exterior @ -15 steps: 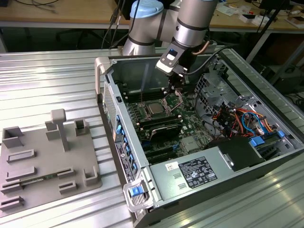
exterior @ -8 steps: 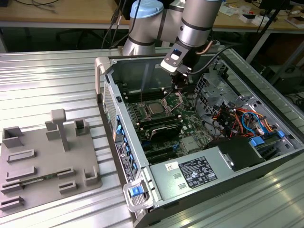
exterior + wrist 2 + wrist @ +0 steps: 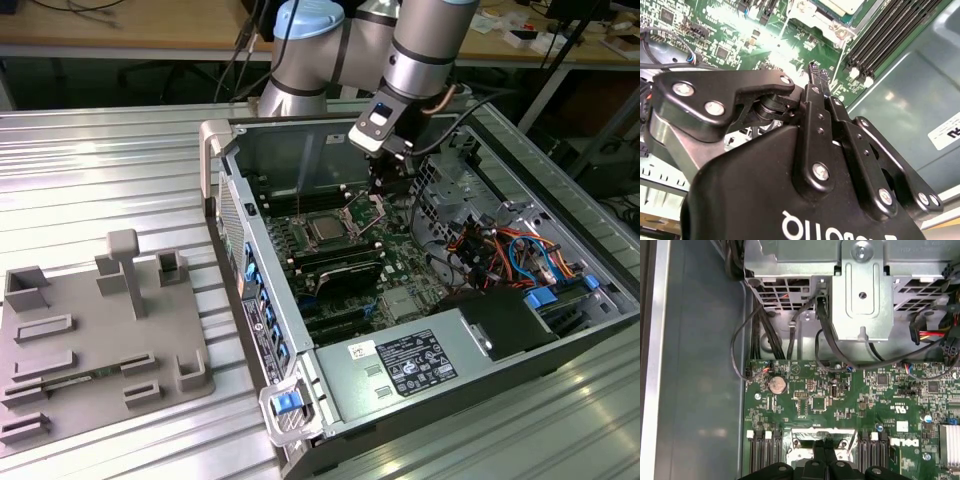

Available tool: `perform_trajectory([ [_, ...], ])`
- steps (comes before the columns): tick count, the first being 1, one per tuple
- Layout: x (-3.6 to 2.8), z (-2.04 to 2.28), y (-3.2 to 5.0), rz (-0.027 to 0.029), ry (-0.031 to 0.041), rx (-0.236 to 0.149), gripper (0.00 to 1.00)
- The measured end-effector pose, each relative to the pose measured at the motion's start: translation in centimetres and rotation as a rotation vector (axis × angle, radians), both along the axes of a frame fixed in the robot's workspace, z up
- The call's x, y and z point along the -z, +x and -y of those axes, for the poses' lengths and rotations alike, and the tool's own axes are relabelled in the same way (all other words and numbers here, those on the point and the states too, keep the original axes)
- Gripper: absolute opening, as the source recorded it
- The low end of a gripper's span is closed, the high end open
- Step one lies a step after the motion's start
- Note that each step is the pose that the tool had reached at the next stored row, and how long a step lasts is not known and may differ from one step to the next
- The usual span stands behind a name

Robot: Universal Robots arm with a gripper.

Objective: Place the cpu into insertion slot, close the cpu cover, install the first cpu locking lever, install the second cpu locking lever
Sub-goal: 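Close the cpu cover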

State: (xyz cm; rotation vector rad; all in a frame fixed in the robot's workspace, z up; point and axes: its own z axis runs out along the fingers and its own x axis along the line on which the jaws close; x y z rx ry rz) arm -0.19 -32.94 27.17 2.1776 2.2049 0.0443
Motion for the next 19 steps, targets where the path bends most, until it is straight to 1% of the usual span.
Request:
perform_trajectory([
  [3,0.00,0.00,0.45,0.0000,0.0000,0.000,0.11],
  [5,0.00,0.00,0.54,0.0000,-0.0001,0.000,0.11],
  [19,0.00,0.00,0.63,0.0000,0.0000,0.000,0.11],
])
